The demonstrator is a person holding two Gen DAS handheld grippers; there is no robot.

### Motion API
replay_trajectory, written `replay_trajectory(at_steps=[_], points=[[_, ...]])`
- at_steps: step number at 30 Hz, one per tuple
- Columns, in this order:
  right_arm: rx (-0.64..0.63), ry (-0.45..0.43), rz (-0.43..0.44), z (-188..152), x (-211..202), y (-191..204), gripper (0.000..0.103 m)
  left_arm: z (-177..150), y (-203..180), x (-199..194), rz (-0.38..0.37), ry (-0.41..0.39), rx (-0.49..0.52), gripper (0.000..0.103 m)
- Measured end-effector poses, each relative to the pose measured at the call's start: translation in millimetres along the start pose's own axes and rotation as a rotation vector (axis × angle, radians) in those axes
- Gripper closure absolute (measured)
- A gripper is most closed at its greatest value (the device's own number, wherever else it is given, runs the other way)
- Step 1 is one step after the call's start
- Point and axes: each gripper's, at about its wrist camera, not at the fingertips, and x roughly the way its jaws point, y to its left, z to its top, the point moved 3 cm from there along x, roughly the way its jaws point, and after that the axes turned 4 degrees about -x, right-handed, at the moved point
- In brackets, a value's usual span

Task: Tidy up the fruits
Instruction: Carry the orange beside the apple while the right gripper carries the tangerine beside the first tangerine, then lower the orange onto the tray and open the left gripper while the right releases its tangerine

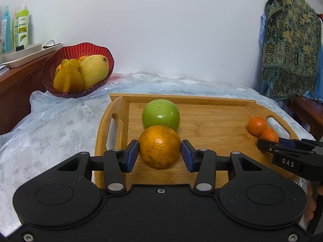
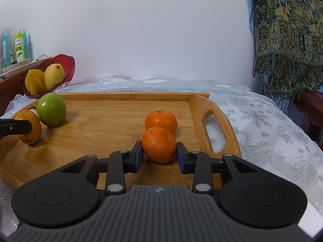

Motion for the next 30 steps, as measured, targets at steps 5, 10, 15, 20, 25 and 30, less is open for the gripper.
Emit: replay_trajectory(at_steps=[5, 10, 15, 20, 25, 30], points=[[-0.004, 0.002, -0.003, -0.2, 0.7, 0.7, 0.063, 0.9, 0.3, 0.0, -0.005, 0.006, -0.001, 0.059], [-0.004, 0.004, -0.004, -0.2, 1.1, 1.2, 0.063, 1.0, 1.1, 0.1, -0.007, 0.008, -0.004, 0.058], [-0.006, 0.006, -0.004, -0.1, 0.9, 1.0, 0.062, -1.5, -3.3, -1.0, 0.005, 0.001, 0.031, 0.058], [-0.003, 0.004, -0.002, -0.2, 0.9, 0.6, 0.059, -2.0, -2.0, 0.3, -0.006, 0.018, 0.018, 0.054], [0.001, 0.003, 0.001, -0.6, 0.5, 0.1, 0.05, -1.7, -1.0, 1.1, -0.004, 0.018, 0.019, 0.053], [0.012, 0.006, 0.01, -0.4, -0.3, -1.0, 0.043, -1.4, 0.4, 1.5, 0.007, 0.023, 0.015, 0.044]])
